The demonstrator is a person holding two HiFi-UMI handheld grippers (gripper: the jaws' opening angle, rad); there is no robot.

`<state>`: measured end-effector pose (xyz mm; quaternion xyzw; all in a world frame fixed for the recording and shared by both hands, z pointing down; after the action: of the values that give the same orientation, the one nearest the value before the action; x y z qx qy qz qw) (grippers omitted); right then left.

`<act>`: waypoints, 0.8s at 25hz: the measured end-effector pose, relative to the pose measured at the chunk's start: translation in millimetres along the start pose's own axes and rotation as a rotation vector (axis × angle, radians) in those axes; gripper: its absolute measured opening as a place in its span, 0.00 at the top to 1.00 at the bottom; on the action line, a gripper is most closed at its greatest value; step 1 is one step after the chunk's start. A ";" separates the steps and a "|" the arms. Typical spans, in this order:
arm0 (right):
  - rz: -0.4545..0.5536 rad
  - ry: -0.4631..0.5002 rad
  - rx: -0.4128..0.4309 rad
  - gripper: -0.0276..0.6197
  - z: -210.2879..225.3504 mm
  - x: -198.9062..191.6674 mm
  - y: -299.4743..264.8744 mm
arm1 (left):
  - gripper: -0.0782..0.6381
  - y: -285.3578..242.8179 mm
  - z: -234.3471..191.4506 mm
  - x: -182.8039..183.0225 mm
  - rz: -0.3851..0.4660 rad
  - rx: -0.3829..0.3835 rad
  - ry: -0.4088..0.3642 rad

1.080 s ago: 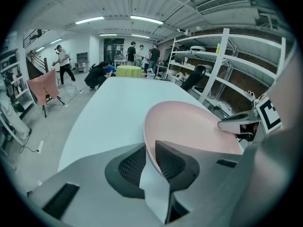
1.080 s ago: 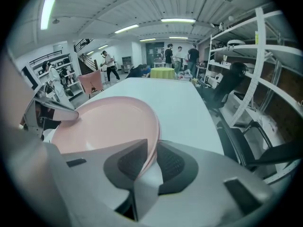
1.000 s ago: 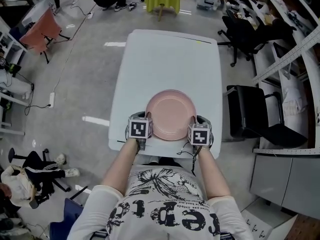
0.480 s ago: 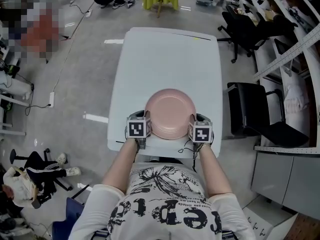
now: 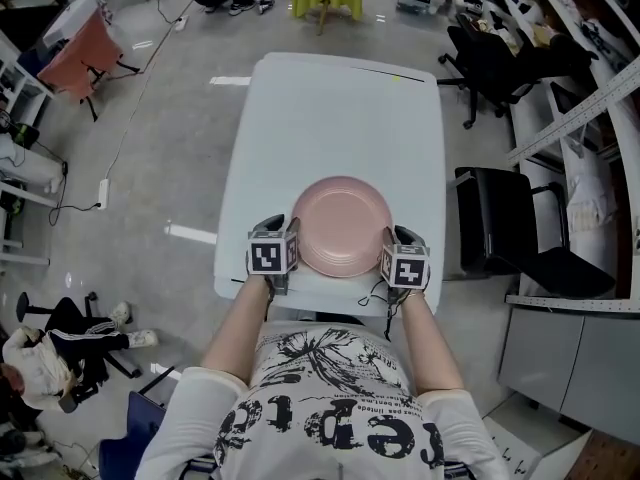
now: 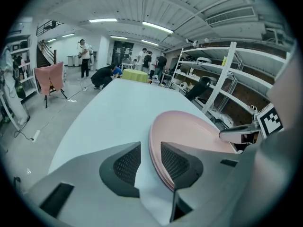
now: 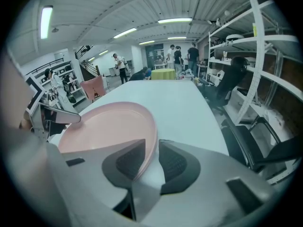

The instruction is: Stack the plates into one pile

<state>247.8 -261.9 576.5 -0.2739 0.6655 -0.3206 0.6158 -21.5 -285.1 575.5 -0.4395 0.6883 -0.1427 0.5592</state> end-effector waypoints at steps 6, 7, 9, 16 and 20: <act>0.173 0.001 -0.024 0.93 1.4 29.7 36.2 | 0.77 32.3 6.7 27.7 0.141 -0.020 -0.048; 0.215 -0.009 -0.015 0.95 1.0 36.5 43.6 | 0.79 38.4 12.6 33.9 0.167 -0.043 -0.076; 0.297 -0.025 0.018 0.95 -1.8 48.4 57.7 | 0.83 51.7 26.2 46.3 0.227 -0.101 -0.128; 0.546 0.126 0.147 0.95 -34.3 90.3 110.6 | 0.89 105.9 50.9 89.0 0.434 -0.195 -0.234; 0.669 0.181 0.211 0.95 -43.8 114.7 139.1 | 0.89 136.0 73.6 120.7 0.572 -0.213 -0.390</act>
<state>197.9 -255.4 397.9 0.0535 0.7333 -0.1911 0.6503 -14.8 -277.8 379.6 -0.3040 0.6748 0.1784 0.6484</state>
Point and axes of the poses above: the fingertips, and each gripper's own axes: y backward along the fingers, z to its right, x out of its top, the point moved 4 cm from there along y, backward along the fingers, and after that the axes turned 7 degrees about -x, right-handed, at the moved point
